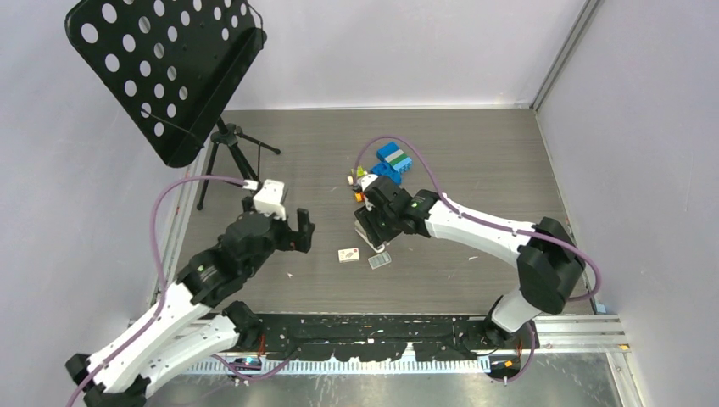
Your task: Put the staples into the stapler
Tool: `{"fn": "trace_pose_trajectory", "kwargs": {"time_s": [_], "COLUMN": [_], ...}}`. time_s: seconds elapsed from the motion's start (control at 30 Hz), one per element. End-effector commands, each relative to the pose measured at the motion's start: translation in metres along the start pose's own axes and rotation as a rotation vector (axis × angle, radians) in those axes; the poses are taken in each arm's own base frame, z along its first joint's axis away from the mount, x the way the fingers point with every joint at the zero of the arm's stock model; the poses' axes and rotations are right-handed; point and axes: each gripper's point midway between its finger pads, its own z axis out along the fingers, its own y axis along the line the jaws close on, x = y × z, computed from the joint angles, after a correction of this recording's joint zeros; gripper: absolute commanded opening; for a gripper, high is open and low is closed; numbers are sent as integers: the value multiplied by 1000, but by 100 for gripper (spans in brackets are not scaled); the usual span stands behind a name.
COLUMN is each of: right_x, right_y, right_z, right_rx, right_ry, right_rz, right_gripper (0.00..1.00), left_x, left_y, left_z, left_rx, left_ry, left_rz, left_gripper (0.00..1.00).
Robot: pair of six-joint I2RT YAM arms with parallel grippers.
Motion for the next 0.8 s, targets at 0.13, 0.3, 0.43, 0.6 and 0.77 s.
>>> {"fn": "trace_pose_trajectory", "kwargs": {"time_s": [0.13, 0.3, 0.43, 0.6, 0.77], "right_x": [-4, 4, 12, 22, 33], "right_y": [-3, -3, -4, -6, -5], "right_z": [13, 28, 37, 48, 58], "right_rx": [26, 31, 41, 49, 47], "right_ry": [72, 117, 149, 183, 205], "right_rz": [-28, -29, -27, -23, -10], "right_gripper": [52, 46, 38, 24, 17], "left_x": [-2, 5, 11, 16, 19], "left_y": [40, 38, 36, 34, 32], "left_z": [-45, -43, -39, -36, -34], "left_rx": [-78, -49, -41, -36, -22], "left_ry": [-81, -111, -99, -75, -63], "left_rz": [79, 69, 72, 80, 68], "left_gripper": [99, 98, 98, 98, 98]}}
